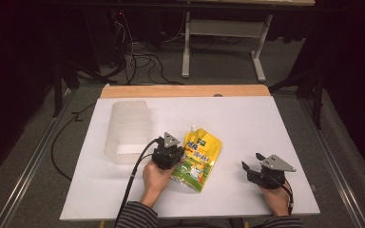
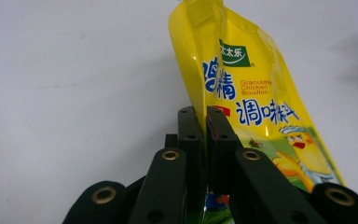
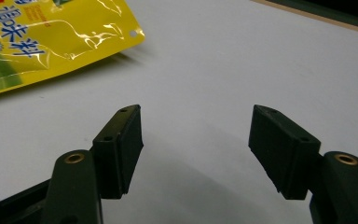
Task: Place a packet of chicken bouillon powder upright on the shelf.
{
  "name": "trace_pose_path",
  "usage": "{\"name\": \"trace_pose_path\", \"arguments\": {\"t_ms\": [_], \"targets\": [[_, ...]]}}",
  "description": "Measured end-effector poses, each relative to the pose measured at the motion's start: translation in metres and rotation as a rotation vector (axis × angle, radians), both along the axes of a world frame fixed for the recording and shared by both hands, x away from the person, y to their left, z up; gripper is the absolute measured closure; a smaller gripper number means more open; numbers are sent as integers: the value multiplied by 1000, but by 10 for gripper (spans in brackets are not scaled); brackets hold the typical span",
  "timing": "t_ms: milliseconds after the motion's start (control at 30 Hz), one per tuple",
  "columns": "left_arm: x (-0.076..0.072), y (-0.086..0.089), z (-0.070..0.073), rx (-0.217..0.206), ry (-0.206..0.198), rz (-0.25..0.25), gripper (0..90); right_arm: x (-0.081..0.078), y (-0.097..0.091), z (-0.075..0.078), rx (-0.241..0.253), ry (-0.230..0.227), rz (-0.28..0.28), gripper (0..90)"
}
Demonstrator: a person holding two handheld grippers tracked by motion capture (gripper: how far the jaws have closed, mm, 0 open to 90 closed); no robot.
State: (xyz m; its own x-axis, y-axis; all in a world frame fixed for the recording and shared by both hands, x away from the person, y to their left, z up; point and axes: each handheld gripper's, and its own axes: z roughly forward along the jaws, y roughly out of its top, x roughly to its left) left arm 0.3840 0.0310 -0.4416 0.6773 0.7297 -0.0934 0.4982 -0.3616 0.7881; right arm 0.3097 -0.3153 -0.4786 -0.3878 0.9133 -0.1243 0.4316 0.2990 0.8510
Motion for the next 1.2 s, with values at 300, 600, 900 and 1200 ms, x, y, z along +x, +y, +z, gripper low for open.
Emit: {"name": "trace_pose_path", "arguments": {"t_ms": [300,600,900,1200], "targets": [[-12,13,19,-88,-35,-24,867,0,0,0,1,-2,2,354],[-23,29,33,-124,-69,-11,870,1,0,0,-1,-2,4,354],[-29,45,43,-147,-93,5,875,0,0,0,-2,-1,1,354],[-31,61,52,-169,-99,20,880,0,0,0,2,1,1,355]]}}
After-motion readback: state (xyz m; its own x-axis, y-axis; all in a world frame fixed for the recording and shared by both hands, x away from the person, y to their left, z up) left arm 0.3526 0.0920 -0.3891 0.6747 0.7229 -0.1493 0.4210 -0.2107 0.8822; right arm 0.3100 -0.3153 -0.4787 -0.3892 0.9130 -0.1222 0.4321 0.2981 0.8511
